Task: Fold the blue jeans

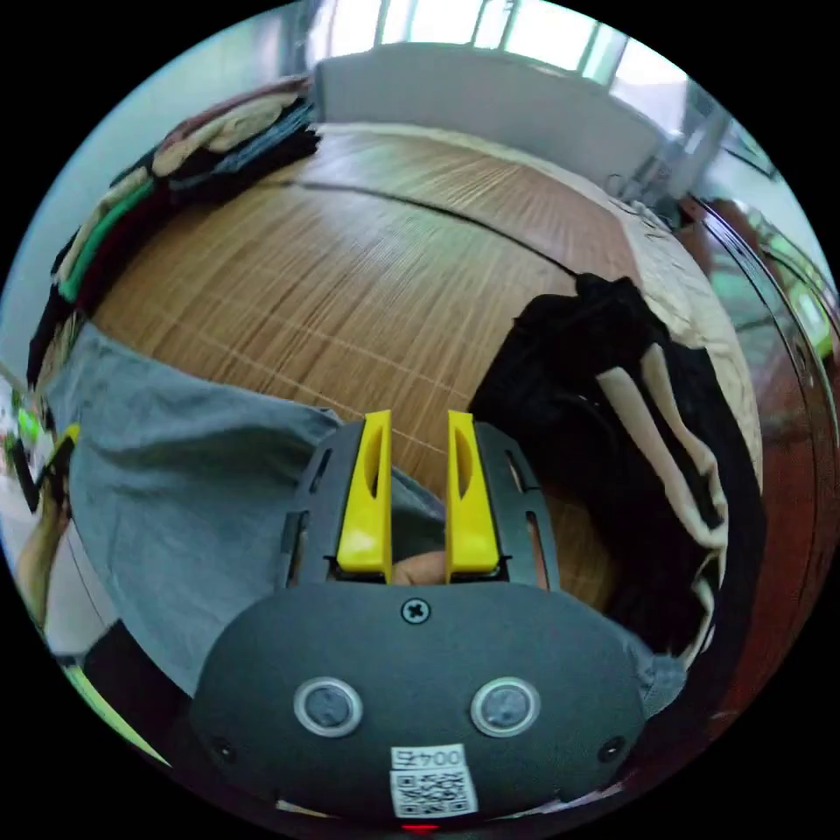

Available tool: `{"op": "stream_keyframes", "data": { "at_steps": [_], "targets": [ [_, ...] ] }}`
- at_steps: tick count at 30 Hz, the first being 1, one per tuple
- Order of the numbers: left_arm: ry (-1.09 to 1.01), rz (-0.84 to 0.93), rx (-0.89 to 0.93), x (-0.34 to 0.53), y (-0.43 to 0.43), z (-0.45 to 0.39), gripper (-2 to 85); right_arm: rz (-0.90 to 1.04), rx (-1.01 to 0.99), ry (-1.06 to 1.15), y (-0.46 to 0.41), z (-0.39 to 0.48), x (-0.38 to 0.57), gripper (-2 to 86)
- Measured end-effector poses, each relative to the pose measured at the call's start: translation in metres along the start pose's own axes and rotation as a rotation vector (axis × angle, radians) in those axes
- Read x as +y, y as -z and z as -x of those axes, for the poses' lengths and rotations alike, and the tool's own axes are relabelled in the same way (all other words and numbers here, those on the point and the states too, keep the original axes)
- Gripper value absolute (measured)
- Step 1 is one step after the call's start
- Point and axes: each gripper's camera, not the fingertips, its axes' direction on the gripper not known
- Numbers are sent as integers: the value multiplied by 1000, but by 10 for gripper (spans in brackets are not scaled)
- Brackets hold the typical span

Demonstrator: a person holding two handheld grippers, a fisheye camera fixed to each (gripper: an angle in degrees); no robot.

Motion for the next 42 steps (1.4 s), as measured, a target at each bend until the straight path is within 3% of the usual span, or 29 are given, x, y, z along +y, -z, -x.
{"op": "stream_keyframes", "data": {
  "at_steps": [4,6,11,15,18,21,25,28,31,35,36,39,42],
  "targets": [
    [7,3,10,7,-13,13,6,-325,-233,-266,76,-42,98,53],
    [8,3,10,10,-17,17,6,-447,-302,-351,115,-54,194,37],
    [40,41,27,13,-29,31,4,-499,-244,-672,157,-98,412,57],
    [10,5,64,13,-10,3,2,-587,-420,-1050,161,-157,585,69],
    [-74,-4,209,31,-4,-49,2,-638,-614,-1169,139,-180,644,91],
    [-201,97,218,55,-30,-108,2,-651,-760,-1182,112,-189,645,145],
    [-343,154,82,89,-68,-164,2,-614,-816,-1156,96,-202,609,179],
    [-358,240,27,110,-94,-170,1,-543,-732,-1160,94,-207,579,155],
    [-282,181,83,123,-97,-157,1,-374,-632,-1205,91,-206,557,71],
    [-384,187,62,132,-104,-167,1,-266,-191,-998,121,-172,509,81],
    [-401,185,55,133,-105,-169,1,-209,-187,-1028,109,-171,508,89],
    [-394,214,24,131,-105,-172,1,-280,-256,-1102,117,-163,520,103],
    [-362,136,-4,129,-79,-164,1,-339,-67,-1029,154,-122,515,83]
  ]
}}
